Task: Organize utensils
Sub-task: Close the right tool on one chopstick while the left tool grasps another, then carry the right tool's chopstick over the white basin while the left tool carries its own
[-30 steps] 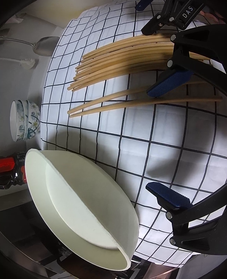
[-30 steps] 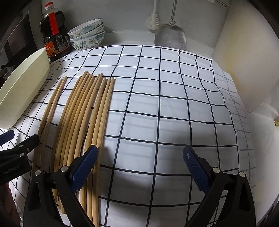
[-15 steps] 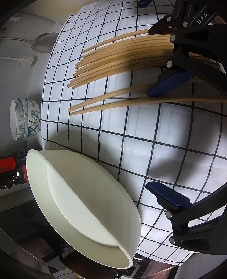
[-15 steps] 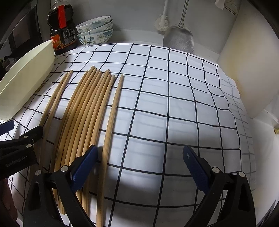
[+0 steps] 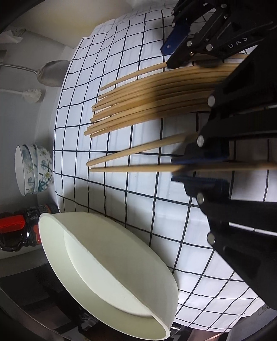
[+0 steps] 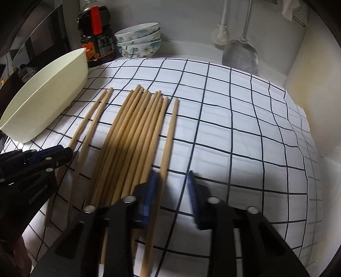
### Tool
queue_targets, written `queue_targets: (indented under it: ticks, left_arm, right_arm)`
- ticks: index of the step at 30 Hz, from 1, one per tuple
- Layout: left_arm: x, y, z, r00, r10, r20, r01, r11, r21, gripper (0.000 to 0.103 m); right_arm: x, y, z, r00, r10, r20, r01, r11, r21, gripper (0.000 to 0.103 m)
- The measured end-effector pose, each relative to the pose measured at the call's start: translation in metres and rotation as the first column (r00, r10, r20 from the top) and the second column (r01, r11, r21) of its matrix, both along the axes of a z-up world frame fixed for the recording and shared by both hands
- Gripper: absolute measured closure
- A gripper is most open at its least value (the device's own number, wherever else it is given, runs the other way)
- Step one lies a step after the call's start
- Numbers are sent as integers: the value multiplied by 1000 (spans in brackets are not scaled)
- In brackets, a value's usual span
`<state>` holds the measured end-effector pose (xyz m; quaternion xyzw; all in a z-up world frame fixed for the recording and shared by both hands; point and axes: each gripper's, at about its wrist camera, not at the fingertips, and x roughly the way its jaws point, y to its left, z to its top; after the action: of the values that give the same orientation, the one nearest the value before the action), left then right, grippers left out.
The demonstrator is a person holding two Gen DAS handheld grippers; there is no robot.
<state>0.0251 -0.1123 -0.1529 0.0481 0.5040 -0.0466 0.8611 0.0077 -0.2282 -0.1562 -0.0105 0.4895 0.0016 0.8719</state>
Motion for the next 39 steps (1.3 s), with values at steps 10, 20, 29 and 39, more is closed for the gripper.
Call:
queue_targets:
  ticks: [10, 20, 29, 39]
  left_arm:
    - [-2, 5, 12, 1000, -27, -4, 26, 998, -57, 96]
    - [-1, 27, 73, 998, -37, 53, 44, 989, -142, 96]
    - [18, 112, 131, 986, 68, 155, -46, 989, -140, 96]
    - [77, 209, 134, 981, 126, 146, -115, 990, -79, 96]
  right_arm:
    - [-4, -12, 7, 999, -38, -8, 38, 995, 94, 97]
    - [-5, -3, 75, 996, -63, 69, 51, 987, 153, 97]
    - [36, 80, 129, 985, 65, 161, -97, 976, 195, 97]
    - [109, 182, 131, 972, 169, 165, -207, 945, 252, 97]
